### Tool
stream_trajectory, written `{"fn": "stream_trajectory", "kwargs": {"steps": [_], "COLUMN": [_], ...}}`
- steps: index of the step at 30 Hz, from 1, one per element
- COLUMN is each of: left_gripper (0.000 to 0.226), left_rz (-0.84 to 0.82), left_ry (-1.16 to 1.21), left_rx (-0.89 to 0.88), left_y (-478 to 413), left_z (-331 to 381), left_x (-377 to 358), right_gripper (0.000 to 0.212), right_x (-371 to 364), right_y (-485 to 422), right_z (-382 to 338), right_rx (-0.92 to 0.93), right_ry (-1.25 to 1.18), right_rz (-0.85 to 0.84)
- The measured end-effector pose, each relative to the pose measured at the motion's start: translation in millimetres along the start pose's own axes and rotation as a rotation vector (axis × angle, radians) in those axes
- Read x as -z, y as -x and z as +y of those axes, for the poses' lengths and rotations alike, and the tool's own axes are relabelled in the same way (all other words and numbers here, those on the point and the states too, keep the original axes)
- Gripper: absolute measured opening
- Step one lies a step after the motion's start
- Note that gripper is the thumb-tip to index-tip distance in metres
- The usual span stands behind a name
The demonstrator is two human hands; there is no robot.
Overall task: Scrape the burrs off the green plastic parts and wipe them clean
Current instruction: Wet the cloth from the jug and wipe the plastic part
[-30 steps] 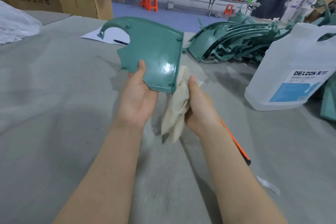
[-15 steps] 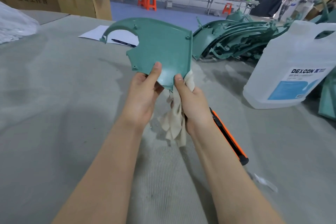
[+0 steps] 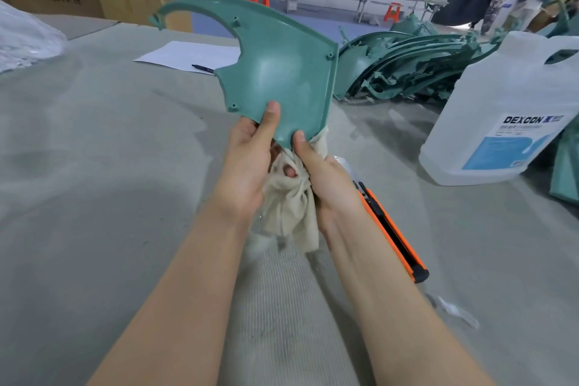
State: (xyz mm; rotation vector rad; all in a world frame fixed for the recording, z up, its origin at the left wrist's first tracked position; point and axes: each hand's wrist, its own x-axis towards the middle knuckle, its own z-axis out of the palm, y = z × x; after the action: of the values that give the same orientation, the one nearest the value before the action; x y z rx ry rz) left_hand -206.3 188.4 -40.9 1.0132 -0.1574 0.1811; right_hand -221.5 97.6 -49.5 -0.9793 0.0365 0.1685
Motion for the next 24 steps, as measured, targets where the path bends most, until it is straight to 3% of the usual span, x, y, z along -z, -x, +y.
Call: {"fn": "stream_trajectory", "kwargs": {"steps": [5,15,19,22,24], "left_gripper": [0.018,0.026,0.022,0.023,0.018], "left_rz": [0.040,0.021,0.104,0.167,0.176], "left_ry": [-0.004,-0.029,-0.032,0.000,-0.020], "left_rx": [0.016,0.055,0.054,0.012,-0.057], "left_y": [0,2,-1,-5,-8], "left_z": [0,-6,-4,-2,-1], "left_x": [-1,-11,-8,-1,3], "right_gripper": [0.019,0.020,0.021,0.024,0.040], "right_x": [-4,-1,0,0,4], "right_y": [3,-5,-6,-7,-10], "right_z": [0,4,6,4,-1], "right_rx": [-0.160,-0.030,-0.005,0.004,0.018], "right_ry": [-0.158,-0.176,-0.121,0.011,0.056], "right_rz": [-0.018,0.032,0.042,0.193,0.302]}}
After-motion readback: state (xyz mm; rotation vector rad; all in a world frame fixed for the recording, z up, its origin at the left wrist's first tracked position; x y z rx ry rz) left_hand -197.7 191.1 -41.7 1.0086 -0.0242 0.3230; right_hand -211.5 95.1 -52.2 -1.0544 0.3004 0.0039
